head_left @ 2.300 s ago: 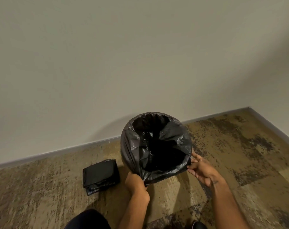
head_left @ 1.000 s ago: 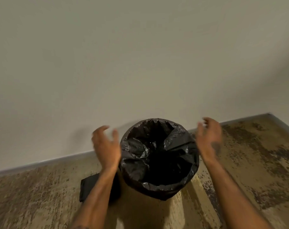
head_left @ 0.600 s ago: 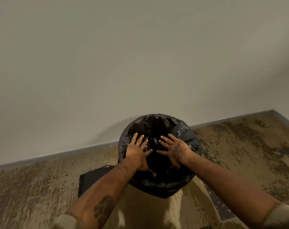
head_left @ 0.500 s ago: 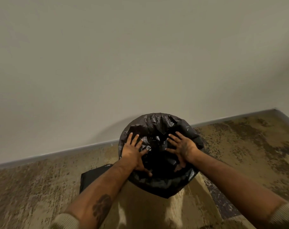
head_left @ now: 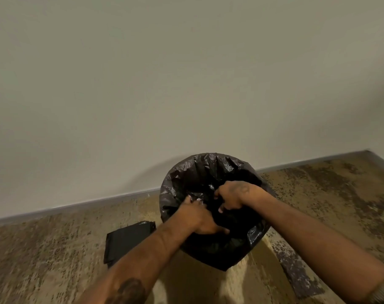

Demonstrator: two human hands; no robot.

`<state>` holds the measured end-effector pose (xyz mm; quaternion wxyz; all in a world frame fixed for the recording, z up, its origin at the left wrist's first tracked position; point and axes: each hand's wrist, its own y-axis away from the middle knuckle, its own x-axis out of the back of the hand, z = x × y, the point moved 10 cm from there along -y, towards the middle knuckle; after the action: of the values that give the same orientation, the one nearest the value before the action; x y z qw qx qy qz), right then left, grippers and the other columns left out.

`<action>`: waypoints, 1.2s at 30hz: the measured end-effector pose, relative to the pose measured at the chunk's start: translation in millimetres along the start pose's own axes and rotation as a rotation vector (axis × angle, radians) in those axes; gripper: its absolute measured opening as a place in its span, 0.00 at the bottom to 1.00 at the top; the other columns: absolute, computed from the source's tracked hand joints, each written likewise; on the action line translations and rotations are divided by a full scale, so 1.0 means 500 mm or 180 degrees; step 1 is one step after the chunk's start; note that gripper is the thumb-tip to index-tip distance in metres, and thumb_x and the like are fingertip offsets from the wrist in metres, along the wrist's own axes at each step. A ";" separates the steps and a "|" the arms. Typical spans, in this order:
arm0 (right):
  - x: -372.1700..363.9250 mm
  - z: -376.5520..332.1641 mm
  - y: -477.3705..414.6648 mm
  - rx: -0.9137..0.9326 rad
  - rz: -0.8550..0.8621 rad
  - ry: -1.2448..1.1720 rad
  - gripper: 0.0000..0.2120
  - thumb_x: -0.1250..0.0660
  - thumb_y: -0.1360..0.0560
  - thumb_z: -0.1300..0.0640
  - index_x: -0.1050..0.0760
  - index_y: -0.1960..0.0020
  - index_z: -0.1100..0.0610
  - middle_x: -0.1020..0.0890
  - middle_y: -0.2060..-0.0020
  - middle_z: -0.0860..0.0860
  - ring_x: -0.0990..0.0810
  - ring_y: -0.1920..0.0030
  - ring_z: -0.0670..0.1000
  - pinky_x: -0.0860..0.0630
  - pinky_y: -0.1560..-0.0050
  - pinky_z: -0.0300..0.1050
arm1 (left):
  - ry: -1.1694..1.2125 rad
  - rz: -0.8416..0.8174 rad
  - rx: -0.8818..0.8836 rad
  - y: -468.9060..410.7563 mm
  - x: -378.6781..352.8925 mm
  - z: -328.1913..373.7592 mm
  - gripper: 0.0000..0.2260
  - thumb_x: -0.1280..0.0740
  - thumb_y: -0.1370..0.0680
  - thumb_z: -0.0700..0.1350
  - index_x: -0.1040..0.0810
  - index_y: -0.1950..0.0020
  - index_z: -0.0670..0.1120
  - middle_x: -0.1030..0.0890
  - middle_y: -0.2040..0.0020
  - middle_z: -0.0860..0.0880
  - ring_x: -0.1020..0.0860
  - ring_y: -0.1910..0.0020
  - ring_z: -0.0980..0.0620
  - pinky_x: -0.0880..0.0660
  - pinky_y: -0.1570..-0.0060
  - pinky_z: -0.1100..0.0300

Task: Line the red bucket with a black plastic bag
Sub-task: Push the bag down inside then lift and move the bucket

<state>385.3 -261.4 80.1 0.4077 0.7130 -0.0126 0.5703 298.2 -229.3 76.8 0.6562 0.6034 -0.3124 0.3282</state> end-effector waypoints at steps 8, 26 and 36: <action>-0.052 -0.080 -0.116 0.0455 -0.0911 -0.0336 0.21 0.38 0.24 0.71 0.24 0.32 0.60 0.20 0.35 0.57 0.23 0.49 0.50 0.30 0.67 0.27 | 0.0769 -0.0404 0.0032 -0.017 -0.079 0.063 0.47 0.43 0.29 0.75 0.63 0.20 0.59 0.60 0.17 0.51 0.57 0.19 0.43 0.56 0.23 0.40; 0.003 -0.064 -0.014 0.0715 0.0257 0.0865 0.18 0.34 0.23 0.62 0.27 0.34 0.56 0.21 0.37 0.56 0.21 0.38 0.57 0.23 0.40 0.53 | -0.1027 0.0584 0.0129 0.010 0.085 0.008 0.21 0.44 0.18 0.53 0.27 0.28 0.47 0.27 0.27 0.44 0.32 0.27 0.41 0.41 0.27 0.44; -0.165 0.066 0.011 0.0001 -0.1183 0.2163 0.39 0.52 0.25 0.28 0.56 0.20 0.44 0.56 0.19 0.54 0.61 0.21 0.59 0.66 0.26 0.65 | -0.1880 -0.0433 0.0707 -0.016 -0.058 -0.157 0.37 0.52 0.24 0.73 0.55 0.19 0.57 0.56 0.17 0.46 0.62 0.20 0.40 0.72 0.29 0.36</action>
<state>380.3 -321.5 14.6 0.4850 0.4737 0.2527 0.6904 288.4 -152.9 42.8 0.4877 0.7600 -0.4105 0.1264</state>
